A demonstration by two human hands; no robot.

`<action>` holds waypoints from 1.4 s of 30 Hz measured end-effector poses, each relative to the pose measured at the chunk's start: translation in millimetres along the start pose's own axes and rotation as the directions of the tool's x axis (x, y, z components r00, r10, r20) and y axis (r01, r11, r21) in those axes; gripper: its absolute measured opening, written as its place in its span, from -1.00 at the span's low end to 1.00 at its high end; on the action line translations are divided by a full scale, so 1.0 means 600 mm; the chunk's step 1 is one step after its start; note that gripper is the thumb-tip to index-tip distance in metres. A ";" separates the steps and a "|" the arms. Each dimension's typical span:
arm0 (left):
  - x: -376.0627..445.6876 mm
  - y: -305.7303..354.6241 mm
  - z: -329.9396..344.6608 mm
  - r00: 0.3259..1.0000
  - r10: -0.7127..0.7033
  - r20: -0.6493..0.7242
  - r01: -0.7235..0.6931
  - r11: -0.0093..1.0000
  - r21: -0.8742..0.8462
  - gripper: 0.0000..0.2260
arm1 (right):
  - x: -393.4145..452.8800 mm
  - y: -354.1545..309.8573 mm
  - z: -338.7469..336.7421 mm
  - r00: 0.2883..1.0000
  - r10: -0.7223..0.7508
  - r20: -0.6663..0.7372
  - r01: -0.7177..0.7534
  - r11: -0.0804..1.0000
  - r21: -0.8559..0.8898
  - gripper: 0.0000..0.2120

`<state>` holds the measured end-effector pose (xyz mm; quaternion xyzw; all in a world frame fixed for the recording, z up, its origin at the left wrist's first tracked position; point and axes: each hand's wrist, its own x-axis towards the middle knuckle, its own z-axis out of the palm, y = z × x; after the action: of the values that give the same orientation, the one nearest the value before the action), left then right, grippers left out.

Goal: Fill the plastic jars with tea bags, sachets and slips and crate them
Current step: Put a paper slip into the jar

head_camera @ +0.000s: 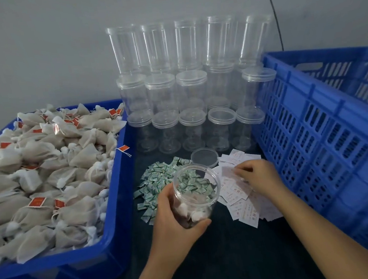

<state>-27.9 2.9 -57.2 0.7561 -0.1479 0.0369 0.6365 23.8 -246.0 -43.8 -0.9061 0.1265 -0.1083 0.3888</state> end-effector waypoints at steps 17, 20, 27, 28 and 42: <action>-0.001 0.002 0.015 0.996 0.058 -0.072 -0.061 0.998 -0.031 -0.23 | -0.088 -0.184 -0.054 0.898 -0.300 0.323 0.227 0.943 0.244 -0.88; -0.004 0.002 0.013 0.996 0.055 -0.065 -0.056 0.998 -0.027 -0.22 | -0.091 -0.189 -0.058 0.878 -0.309 0.365 0.266 0.950 0.164 -0.82; -0.005 0.003 0.014 0.995 0.069 -0.069 -0.069 0.998 0.001 -0.22 | -0.106 -0.199 -0.050 0.860 -0.341 0.379 0.446 0.863 -0.236 -0.92; -0.005 0.004 0.014 0.995 0.068 -0.069 -0.068 0.998 0.002 -0.22 | -0.109 -0.201 -0.049 0.862 -0.339 0.376 0.456 0.844 -0.284 -0.89; -0.010 0.003 0.016 0.997 0.059 -0.050 -0.061 0.998 -0.022 -0.22 | -0.116 -0.199 -0.067 0.861 -0.396 0.318 0.492 0.805 -0.331 -0.80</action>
<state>-35.1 -5.9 -58.9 0.7425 -0.1553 0.0728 0.6475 -36.8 -172.1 63.9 -0.9764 -0.1177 -0.0616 0.1705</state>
